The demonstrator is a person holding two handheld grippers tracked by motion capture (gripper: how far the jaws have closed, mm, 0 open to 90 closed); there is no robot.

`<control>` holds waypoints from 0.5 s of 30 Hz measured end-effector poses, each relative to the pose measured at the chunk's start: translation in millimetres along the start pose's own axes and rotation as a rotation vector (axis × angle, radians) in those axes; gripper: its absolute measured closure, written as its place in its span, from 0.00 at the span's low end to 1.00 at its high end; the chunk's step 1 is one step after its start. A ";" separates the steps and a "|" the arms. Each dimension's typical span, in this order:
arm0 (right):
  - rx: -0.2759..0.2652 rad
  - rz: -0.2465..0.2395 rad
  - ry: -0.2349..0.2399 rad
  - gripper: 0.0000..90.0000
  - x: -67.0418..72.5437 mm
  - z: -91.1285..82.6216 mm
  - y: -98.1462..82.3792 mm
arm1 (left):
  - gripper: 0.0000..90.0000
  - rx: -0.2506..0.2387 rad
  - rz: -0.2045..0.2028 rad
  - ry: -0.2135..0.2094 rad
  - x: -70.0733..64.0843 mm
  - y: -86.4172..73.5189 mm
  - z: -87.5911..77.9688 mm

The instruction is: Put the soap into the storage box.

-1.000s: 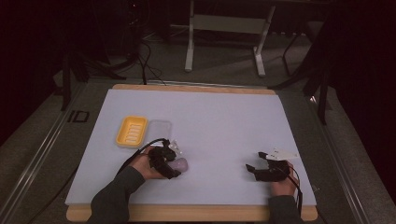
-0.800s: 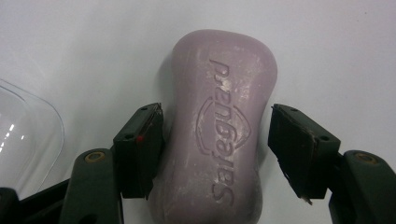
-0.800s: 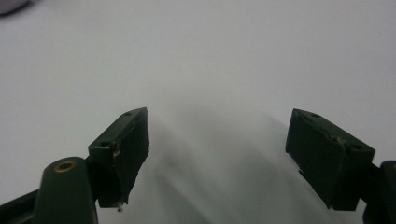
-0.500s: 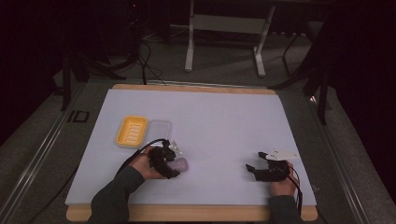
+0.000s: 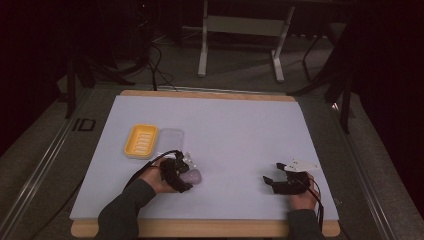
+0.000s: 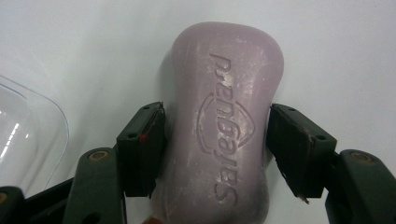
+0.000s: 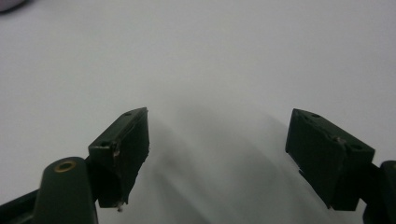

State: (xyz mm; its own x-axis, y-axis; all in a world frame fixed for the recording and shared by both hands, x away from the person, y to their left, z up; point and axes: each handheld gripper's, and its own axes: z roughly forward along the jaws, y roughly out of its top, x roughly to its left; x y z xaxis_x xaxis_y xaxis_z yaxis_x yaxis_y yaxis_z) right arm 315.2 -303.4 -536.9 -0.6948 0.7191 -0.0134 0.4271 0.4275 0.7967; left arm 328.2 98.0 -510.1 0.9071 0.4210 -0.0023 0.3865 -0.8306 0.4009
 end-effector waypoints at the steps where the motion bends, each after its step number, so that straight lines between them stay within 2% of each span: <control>1: 0.001 -0.001 0.000 0.23 0.0 0.1 0.0 | 0.43 0.011 0.008 0.003 -0.1 1.1 -0.2; 15: 0.002 -0.002 0.001 0.23 0.2 0.3 0.1 | 0.49 0.154 0.033 0.001 -1.2 18.5 0.0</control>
State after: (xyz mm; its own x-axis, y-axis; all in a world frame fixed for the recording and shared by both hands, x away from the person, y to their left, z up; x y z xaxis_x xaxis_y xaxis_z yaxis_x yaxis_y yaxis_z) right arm 315.3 -303.0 -537.0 -0.6962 0.7177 -0.0145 0.4269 0.4301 0.7955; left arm 334.3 82.2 -502.6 0.9194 0.3932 0.0093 0.3781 -0.8899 0.2551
